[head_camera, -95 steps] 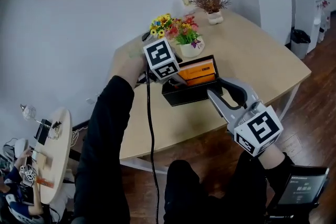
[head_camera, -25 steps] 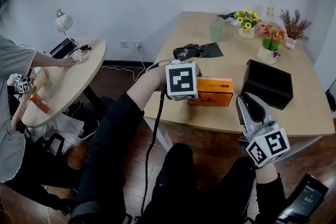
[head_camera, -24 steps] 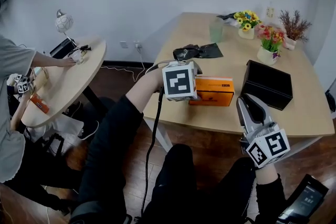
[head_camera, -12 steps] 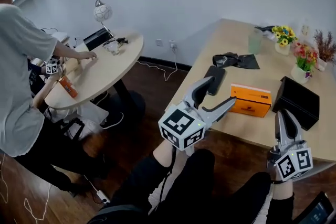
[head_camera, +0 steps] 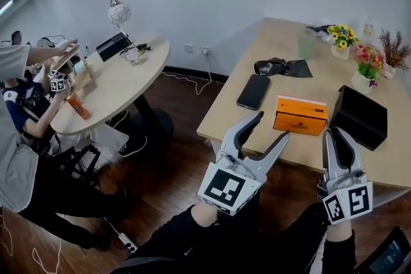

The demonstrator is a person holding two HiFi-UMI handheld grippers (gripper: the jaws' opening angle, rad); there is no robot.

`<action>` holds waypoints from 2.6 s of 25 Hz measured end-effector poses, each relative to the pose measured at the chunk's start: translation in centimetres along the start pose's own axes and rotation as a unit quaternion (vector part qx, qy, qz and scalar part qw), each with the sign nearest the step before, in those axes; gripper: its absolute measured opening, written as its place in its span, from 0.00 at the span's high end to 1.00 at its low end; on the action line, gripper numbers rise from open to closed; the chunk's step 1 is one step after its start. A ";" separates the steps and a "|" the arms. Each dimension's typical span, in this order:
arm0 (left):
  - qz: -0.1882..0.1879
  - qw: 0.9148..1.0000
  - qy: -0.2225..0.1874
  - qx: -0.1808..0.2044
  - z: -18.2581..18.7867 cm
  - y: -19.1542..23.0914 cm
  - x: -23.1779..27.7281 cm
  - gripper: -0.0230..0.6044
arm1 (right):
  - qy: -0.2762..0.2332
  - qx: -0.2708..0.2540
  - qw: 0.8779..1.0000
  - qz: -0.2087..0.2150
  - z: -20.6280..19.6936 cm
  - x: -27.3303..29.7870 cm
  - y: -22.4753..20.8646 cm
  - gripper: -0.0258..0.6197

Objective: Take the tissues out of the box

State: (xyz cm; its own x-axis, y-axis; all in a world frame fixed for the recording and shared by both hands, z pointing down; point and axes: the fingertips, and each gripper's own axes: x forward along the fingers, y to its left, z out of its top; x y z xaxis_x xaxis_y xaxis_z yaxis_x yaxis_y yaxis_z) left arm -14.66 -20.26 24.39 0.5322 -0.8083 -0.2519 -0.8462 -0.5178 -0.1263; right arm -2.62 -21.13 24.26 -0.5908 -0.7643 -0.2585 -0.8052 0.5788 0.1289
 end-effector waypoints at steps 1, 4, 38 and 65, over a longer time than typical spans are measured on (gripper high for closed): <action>0.001 1.000 0.004 0.005 -0.2 -0.2 0.0 0.57 | -0.003 -0.005 1.000 0.000 0.3 -0.2 0.3 0.87; -0.005 1.000 0.011 -0.003 -0.8 -1.0 0.0 0.57 | -0.010 -0.020 1.000 -0.001 0.9 -0.9 0.9 0.87; -0.032 0.999 0.005 0.017 0.0 -4.8 -0.7 0.58 | -0.052 -0.034 0.996 -0.056 3.0 -4.4 -0.6 0.87; -0.042 0.999 0.015 0.017 -0.7 -5.6 -0.8 0.58 | -0.043 -0.036 0.997 -0.052 2.7 -4.5 -0.2 0.89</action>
State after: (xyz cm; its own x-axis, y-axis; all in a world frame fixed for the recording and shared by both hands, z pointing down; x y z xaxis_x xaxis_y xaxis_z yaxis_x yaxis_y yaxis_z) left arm -10.35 -16.88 26.00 0.6022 -0.7704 -0.2096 -0.7982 -0.5753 -0.1787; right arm 0.28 -17.05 22.83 -0.5005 -0.7895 -0.3553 -0.8649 0.4744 0.1642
